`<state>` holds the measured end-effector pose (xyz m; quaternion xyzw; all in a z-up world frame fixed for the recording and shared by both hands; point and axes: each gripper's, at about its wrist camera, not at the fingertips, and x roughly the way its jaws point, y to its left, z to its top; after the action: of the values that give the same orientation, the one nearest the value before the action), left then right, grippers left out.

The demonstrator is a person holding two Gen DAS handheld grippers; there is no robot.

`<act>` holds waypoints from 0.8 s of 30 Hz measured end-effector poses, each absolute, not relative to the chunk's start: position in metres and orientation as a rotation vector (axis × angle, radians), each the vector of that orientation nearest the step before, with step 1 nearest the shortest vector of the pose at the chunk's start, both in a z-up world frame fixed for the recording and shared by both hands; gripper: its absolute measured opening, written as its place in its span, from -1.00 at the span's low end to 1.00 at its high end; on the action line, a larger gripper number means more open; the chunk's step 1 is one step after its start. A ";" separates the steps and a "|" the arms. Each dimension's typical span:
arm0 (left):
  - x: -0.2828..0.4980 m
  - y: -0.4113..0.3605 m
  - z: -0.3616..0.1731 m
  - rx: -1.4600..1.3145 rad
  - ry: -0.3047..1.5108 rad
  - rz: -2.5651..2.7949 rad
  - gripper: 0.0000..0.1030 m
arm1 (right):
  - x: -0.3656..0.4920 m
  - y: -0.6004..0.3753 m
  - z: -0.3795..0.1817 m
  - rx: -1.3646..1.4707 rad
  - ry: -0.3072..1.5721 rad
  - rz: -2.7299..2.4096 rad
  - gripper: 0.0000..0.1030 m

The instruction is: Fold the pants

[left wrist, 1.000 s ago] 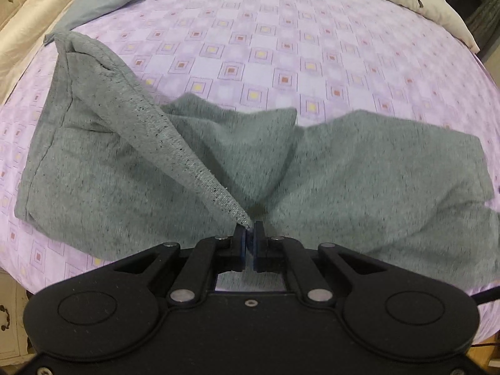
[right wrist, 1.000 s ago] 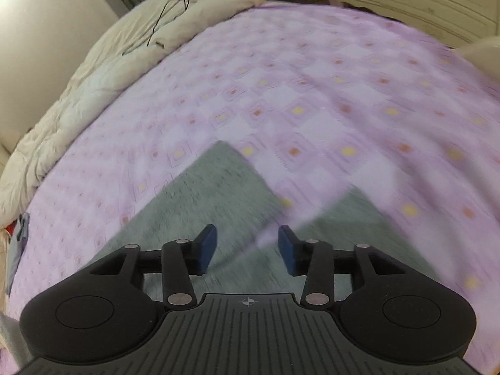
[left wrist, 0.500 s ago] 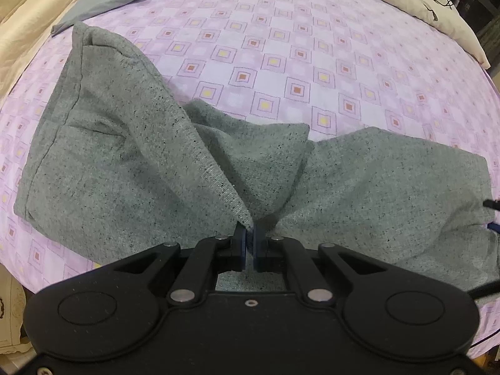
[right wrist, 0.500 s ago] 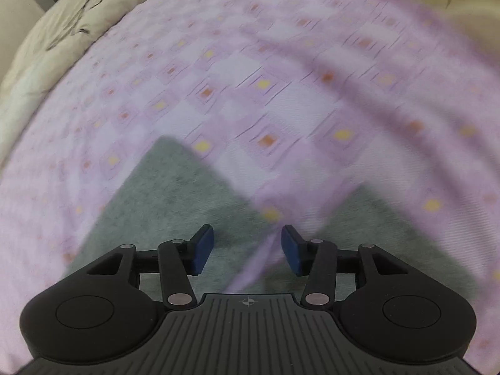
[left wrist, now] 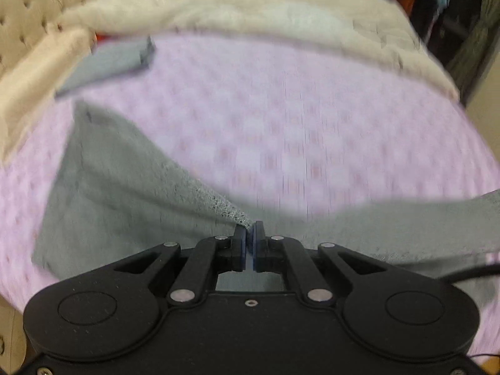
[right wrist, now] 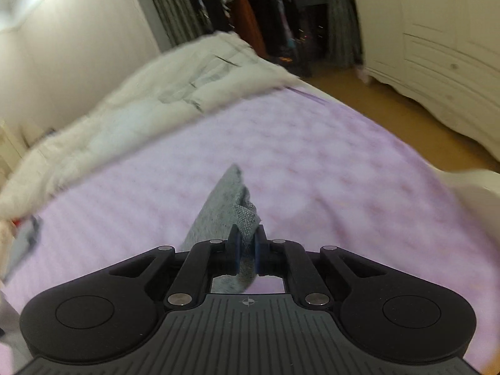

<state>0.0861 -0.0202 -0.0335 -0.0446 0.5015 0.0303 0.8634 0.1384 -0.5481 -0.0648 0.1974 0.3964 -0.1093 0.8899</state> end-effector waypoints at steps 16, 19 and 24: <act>0.060 -0.046 -0.121 0.032 1.246 0.081 -0.88 | 0.120 -0.547 -0.160 0.353 1.041 -0.285 -0.81; 0.062 -0.044 -0.138 0.027 1.345 0.088 -0.78 | 0.120 -0.550 -0.190 0.305 1.170 -0.330 -0.60; 0.045 -0.037 -0.124 0.018 1.328 0.094 -0.64 | 0.106 -0.556 -0.176 0.278 1.128 -0.378 -0.25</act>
<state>0.0455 -0.0368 -0.1242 0.0083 0.6159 0.0435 0.7866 0.1059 -0.5560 -0.1764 0.1306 0.5297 -0.1772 0.8191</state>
